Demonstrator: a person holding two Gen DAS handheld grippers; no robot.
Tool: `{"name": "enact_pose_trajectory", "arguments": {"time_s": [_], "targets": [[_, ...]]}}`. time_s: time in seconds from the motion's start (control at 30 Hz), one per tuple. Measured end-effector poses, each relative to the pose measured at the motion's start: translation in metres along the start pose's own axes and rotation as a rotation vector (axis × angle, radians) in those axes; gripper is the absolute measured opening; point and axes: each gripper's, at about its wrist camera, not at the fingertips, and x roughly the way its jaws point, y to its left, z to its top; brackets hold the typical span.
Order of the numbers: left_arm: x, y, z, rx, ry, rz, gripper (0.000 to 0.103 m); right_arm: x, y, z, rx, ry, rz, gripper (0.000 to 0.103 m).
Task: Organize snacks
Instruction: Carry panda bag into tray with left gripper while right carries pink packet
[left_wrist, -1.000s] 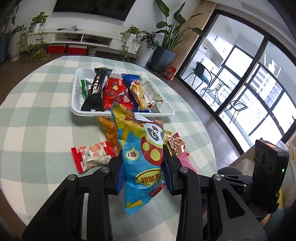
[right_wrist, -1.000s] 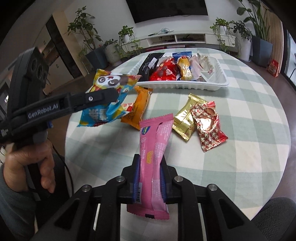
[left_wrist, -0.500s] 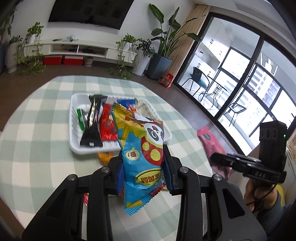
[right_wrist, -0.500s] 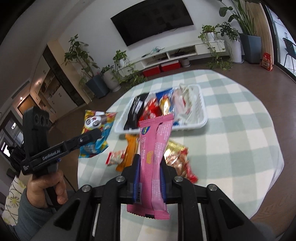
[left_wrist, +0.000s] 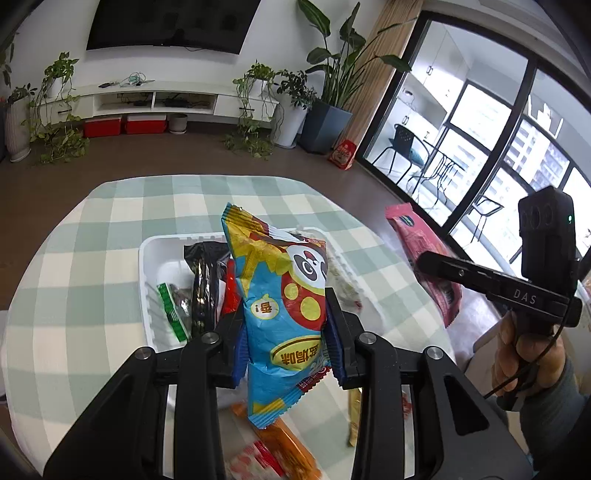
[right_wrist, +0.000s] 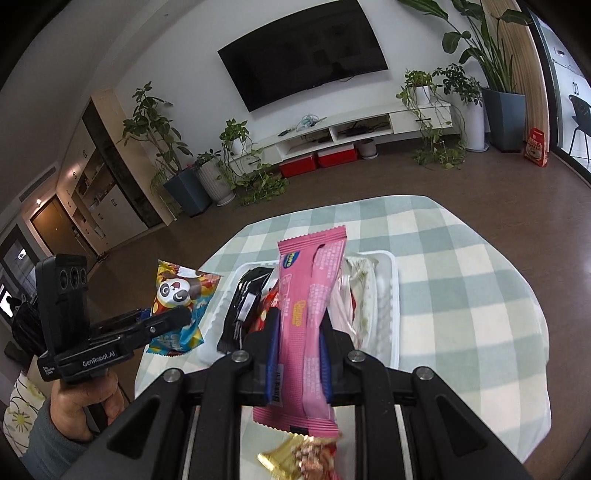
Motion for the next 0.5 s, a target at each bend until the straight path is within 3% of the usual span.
{"name": "enact_pose_trajectory", "arguments": {"time_s": [0.27, 0.5], "targets": [[0.068, 0.022, 0.000, 0.011, 0.076, 0.018, 0.032, 0.074, -0.019, 0.015, 0.003, 0.101, -0.043, 0.020], [0.100, 0.031, -0.006, 0.027, 0.106, 0.032, 0.032, 0.115, -0.029, 0.011, 0.011, 0.163, -0.073, 0.020]]}}
